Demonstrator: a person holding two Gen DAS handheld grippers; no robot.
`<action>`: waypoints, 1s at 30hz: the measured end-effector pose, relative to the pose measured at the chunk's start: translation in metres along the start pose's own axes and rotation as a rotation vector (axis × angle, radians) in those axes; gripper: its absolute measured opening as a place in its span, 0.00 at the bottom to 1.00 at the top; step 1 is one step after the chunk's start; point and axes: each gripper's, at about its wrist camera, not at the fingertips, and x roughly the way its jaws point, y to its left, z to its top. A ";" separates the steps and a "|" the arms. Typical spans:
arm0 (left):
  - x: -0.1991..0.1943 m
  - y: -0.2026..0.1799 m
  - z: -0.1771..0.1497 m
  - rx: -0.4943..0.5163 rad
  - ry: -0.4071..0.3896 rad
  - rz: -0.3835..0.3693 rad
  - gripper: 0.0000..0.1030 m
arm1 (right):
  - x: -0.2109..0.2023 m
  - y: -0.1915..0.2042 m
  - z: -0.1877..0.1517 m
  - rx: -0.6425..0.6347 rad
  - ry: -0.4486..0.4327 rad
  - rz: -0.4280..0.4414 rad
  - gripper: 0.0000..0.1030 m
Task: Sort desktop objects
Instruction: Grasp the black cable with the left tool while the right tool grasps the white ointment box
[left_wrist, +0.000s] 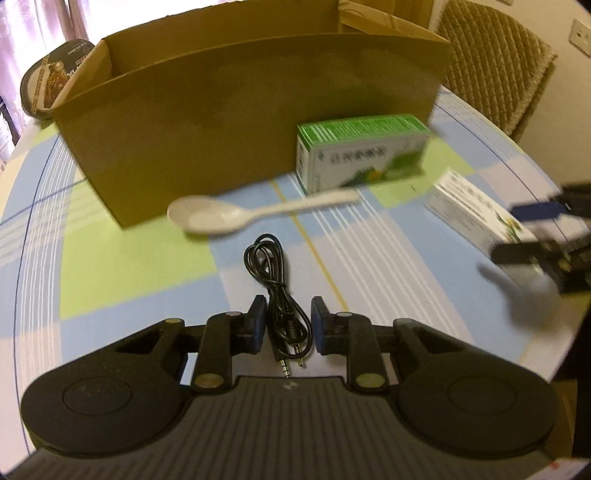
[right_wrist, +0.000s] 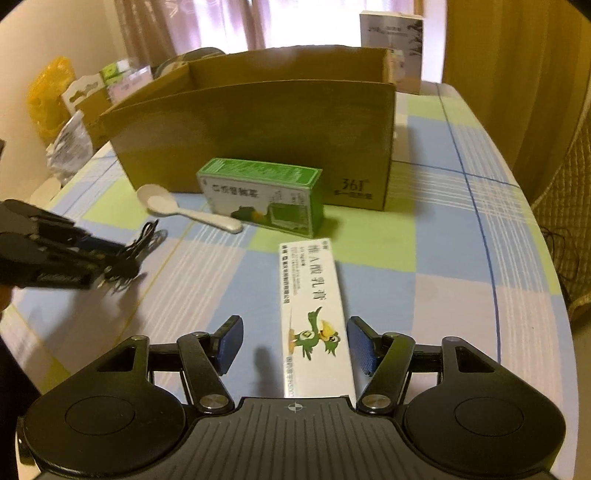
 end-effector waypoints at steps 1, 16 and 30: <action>-0.004 -0.001 -0.005 0.001 0.002 0.000 0.20 | 0.000 0.001 0.000 -0.005 0.001 0.002 0.60; 0.001 0.013 -0.012 -0.115 -0.019 0.027 0.27 | 0.000 0.004 -0.004 -0.010 0.009 -0.019 0.63; -0.014 -0.001 -0.020 -0.054 -0.007 0.033 0.10 | 0.006 0.012 -0.003 -0.071 0.008 -0.062 0.62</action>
